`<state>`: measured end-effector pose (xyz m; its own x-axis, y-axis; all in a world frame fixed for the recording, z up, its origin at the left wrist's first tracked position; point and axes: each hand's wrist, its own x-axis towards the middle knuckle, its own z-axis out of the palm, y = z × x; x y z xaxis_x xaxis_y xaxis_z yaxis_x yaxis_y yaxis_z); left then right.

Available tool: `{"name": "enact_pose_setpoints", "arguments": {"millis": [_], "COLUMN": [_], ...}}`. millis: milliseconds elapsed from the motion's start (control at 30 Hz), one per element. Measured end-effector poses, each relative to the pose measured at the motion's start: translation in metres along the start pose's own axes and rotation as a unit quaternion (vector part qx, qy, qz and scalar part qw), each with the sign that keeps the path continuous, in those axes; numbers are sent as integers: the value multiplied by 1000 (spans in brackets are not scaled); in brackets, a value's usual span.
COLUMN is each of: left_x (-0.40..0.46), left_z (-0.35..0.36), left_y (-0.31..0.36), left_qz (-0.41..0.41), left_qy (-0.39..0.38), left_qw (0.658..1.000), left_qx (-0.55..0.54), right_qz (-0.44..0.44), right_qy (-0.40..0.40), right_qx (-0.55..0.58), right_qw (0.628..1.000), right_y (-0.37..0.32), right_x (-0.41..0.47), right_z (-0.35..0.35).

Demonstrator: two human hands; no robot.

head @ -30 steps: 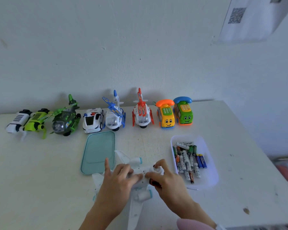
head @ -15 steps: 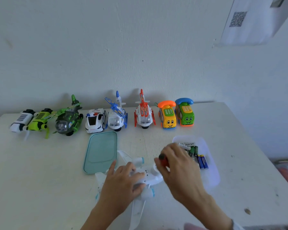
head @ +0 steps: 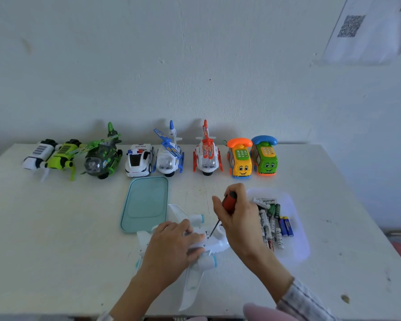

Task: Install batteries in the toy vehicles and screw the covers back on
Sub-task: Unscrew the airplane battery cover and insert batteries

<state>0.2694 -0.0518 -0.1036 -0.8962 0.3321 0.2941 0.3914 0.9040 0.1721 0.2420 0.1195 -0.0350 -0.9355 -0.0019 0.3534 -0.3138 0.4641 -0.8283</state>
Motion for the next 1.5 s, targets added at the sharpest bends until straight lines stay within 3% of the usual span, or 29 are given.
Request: {"name": "enact_pose_setpoints", "arguments": {"millis": [633, 833, 967, 1133, 1233, 1367, 1500], "left_x": [2, 1, 3, 2, 2, 2, 1], "left_z": [1, 1, -2, -4, -4, -6, -7], "left_y": [0, 1, 1, 2, 3, 5, 5], "left_qz": [0, -12, -15, -21, -20, -24, -21], "left_qy": [11, 0, -5, -7, -10, -8, -2], "left_qw": [1000, 1000, 1000, 1000, 1000, 1000, 1000], "left_qx": [-1, -4, -13, -20, -17, -18, -20], "right_qz": [-14, -67, -59, -128, -163, -143, -188], "right_qy": [-10, -135, -193, -172, -203, -217, -118], "right_qx": [4, -11, 38, 46, 30, 99, 118], "right_qw": [1000, 988, 979, 976, 965, 961, 968], "right_y": [9, 0, -6, 3, 5, 10, 23], "right_x": [0, 8, 16, 9, 10, 7, 3], "right_z": [3, -3, -8, -7, -10, -9, 0]}}
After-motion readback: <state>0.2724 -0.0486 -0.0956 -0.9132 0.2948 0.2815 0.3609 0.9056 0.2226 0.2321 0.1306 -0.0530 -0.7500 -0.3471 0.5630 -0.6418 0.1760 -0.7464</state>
